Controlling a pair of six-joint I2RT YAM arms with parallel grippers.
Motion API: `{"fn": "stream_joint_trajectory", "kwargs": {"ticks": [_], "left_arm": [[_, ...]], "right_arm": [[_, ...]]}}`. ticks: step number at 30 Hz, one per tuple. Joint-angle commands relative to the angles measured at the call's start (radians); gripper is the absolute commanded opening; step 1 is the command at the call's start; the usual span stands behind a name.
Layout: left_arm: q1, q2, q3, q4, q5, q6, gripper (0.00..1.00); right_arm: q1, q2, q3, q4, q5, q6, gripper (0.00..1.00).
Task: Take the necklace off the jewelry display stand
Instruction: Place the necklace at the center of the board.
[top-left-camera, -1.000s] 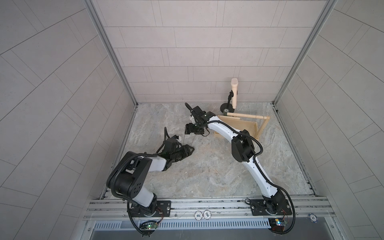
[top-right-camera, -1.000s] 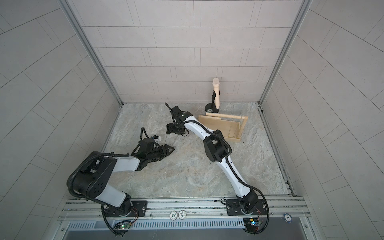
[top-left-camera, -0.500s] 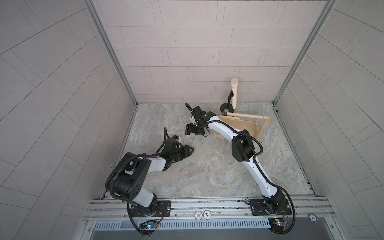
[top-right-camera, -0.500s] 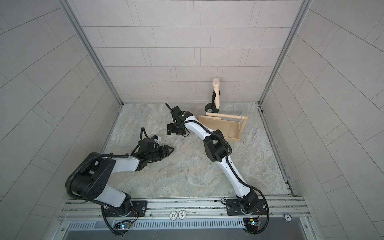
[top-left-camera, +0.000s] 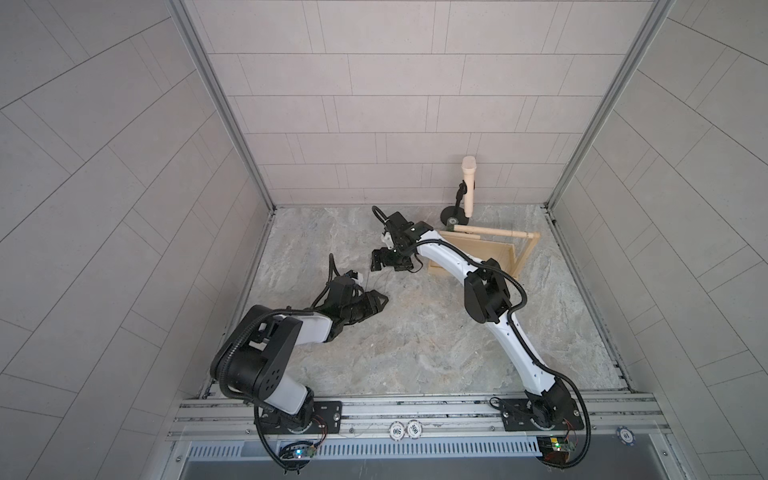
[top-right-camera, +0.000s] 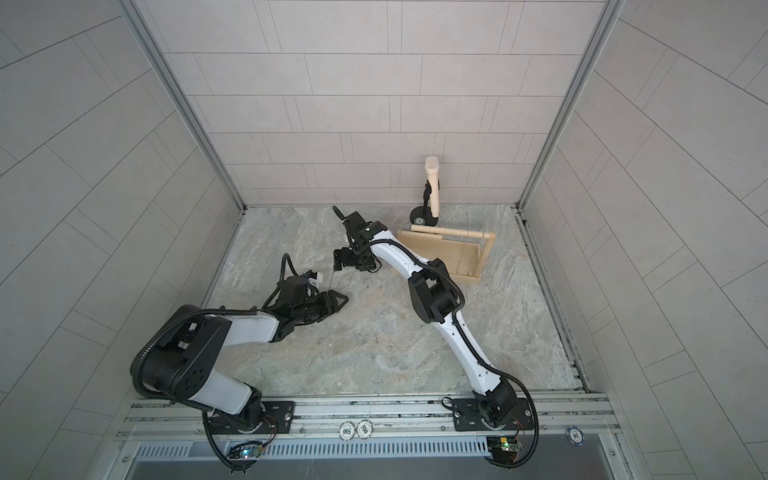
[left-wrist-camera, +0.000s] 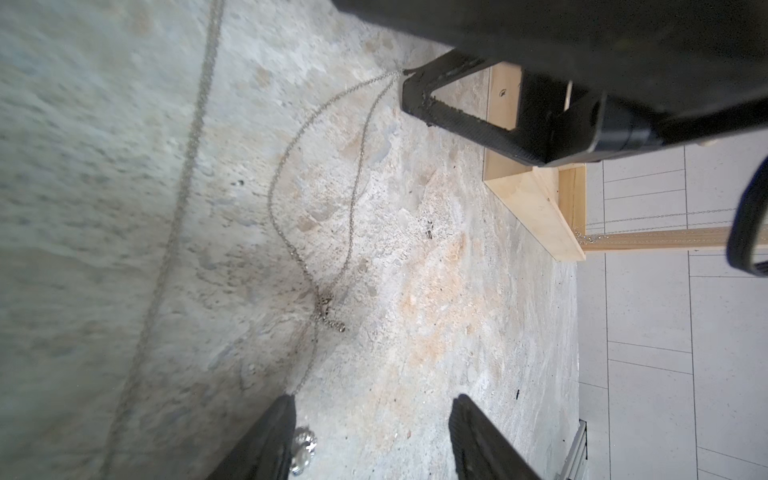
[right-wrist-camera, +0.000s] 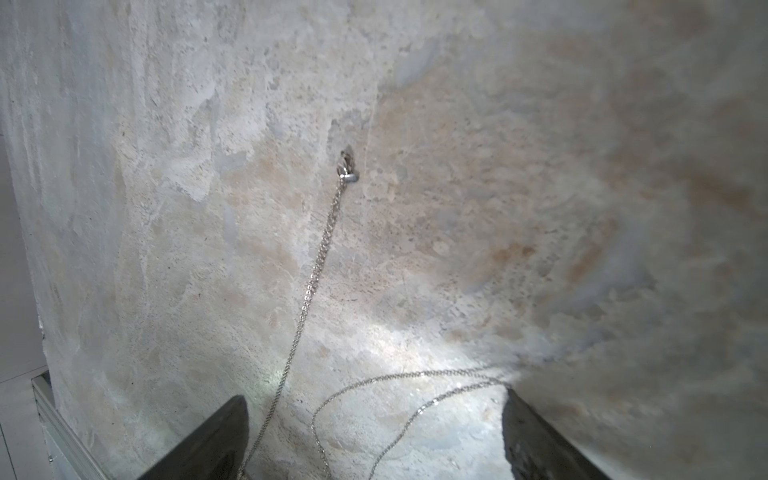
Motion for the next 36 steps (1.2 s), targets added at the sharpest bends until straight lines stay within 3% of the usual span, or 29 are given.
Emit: {"fn": "stream_joint_trajectory", "kwargs": {"ticks": [1, 24, 36], "left_arm": [[0.008, 0.024, -0.036, -0.183, -0.044, 0.009, 0.65], [0.018, -0.009, -0.051, -0.224, -0.044, 0.023, 0.65], [0.021, -0.019, -0.051, -0.225, -0.044, 0.022, 0.65]], "right_arm": [[-0.005, 0.012, 0.030, -0.011, -0.007, -0.002, 0.97], [-0.014, 0.100, 0.080, 0.037, -0.018, 0.040, 0.97], [0.005, 0.010, 0.085, 0.045, -0.049, 0.011, 1.00]]}}
